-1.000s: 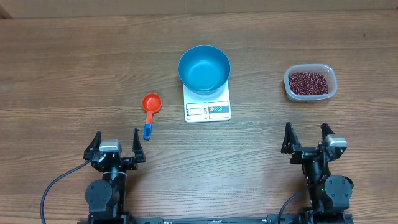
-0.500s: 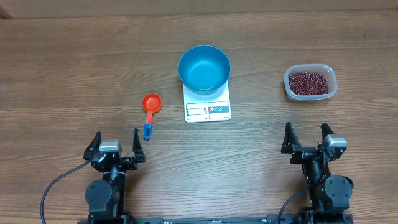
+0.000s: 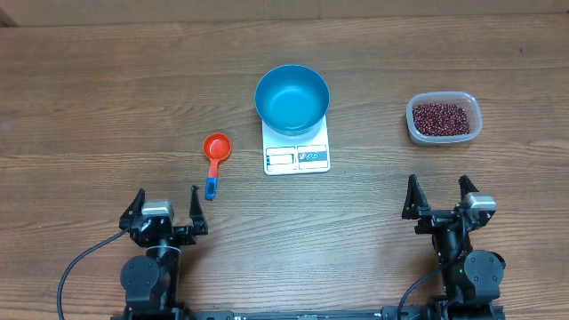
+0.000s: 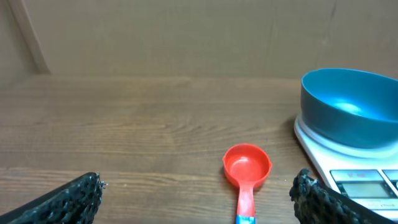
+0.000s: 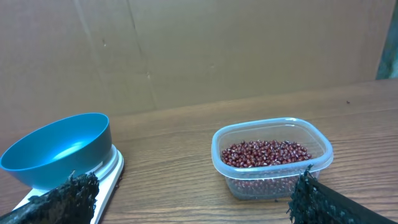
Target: Scoop item into bowl and weigh 150g on scale
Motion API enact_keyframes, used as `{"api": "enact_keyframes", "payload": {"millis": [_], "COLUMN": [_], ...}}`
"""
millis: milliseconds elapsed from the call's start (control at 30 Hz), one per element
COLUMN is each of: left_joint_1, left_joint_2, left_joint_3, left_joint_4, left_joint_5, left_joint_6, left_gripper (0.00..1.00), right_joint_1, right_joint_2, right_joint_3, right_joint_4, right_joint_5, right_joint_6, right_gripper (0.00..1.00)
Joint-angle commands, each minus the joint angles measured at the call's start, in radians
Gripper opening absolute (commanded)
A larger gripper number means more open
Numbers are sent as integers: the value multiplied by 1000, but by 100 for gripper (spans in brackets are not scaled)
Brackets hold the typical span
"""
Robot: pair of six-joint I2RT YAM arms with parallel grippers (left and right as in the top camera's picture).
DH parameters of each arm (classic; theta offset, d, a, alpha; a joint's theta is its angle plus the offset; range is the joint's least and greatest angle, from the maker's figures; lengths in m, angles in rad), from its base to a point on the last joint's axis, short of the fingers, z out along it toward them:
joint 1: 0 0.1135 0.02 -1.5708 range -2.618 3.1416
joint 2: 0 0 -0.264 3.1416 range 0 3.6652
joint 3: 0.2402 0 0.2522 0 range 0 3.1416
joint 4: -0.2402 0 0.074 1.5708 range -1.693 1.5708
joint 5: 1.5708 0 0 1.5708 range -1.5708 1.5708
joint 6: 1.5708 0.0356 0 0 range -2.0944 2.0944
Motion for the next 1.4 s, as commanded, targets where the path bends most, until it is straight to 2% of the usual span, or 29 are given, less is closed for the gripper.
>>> {"api": "enact_keyframes", "payload": {"millis": [0, 367, 900, 1367], "left_joint_1": [5, 5, 5, 5], "left_joint_2": [-10, 68, 433, 676], "left_joint_3": [64, 163, 357, 536], "left_joint_4": [-50, -100, -103, -225], "left_joint_5": [-2, -3, -2, 0], "left_joint_6": [23, 23, 23, 23], "left_gripper": [99, 100, 99, 99], "right_joint_1": [6, 6, 6, 6], "right_joint_2": [-10, -10, -10, -10], "right_joint_3": [-11, -11, -11, -11], "right_joint_4": [5, 5, 5, 5], "right_joint_5": [-1, -1, -1, -1], "right_joint_6": [-5, -5, -5, -5], "right_gripper": [100, 100, 100, 100]}}
